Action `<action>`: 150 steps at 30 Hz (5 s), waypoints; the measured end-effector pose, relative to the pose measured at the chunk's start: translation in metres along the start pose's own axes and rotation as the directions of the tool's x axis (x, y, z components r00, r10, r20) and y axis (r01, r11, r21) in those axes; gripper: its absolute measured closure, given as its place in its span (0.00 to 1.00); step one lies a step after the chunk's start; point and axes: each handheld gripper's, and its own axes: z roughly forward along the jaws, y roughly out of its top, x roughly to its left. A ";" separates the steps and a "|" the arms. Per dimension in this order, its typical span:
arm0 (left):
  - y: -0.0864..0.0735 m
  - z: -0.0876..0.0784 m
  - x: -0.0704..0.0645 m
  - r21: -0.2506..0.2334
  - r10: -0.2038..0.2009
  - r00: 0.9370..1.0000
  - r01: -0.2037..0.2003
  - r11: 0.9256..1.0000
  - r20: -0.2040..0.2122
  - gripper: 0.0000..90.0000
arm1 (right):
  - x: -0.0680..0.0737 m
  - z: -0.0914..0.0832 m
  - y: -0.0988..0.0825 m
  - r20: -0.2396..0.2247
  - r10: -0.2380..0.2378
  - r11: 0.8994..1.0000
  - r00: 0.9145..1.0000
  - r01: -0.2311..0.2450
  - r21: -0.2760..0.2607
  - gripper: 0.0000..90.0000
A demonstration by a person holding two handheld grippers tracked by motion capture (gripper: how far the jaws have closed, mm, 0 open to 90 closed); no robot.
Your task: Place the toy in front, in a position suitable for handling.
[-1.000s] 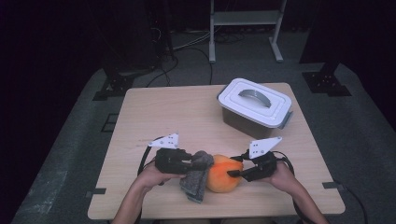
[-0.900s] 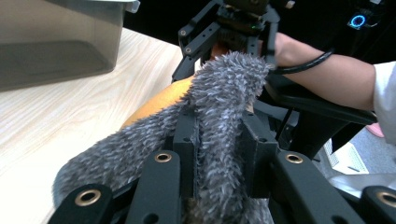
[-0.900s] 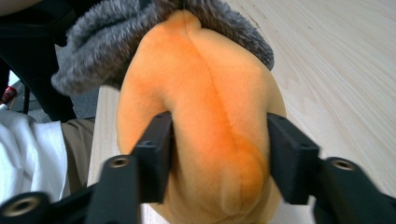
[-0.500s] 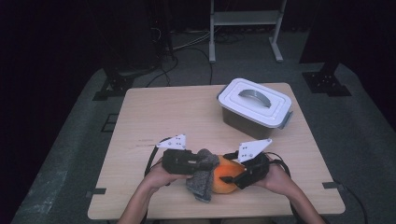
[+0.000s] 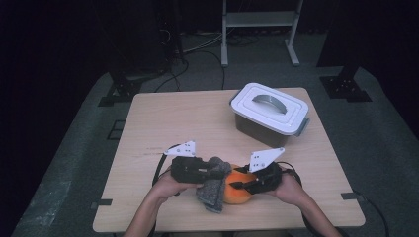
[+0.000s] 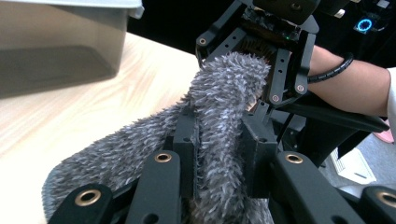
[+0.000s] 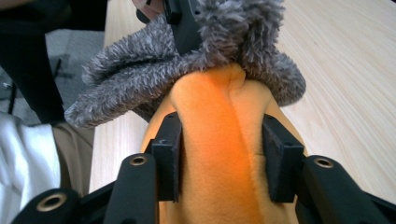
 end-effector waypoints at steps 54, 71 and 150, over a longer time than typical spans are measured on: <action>-0.018 0.001 0.014 0.048 -0.044 0.999 0.046 0.998 -0.028 0.78 | -0.012 -0.007 -0.024 -0.044 0.024 1.000 0.999 -0.025 -0.007 0.46; -0.015 0.010 0.010 0.053 -0.035 0.999 0.037 0.998 -0.034 0.78 | -0.005 -0.003 -0.019 0.002 0.113 0.993 0.994 -0.113 0.041 0.23; -0.009 0.013 0.002 0.054 -0.025 1.000 0.025 0.998 0.000 0.78 | -0.007 0.003 -0.020 -0.025 0.113 0.992 0.993 -0.112 0.056 0.36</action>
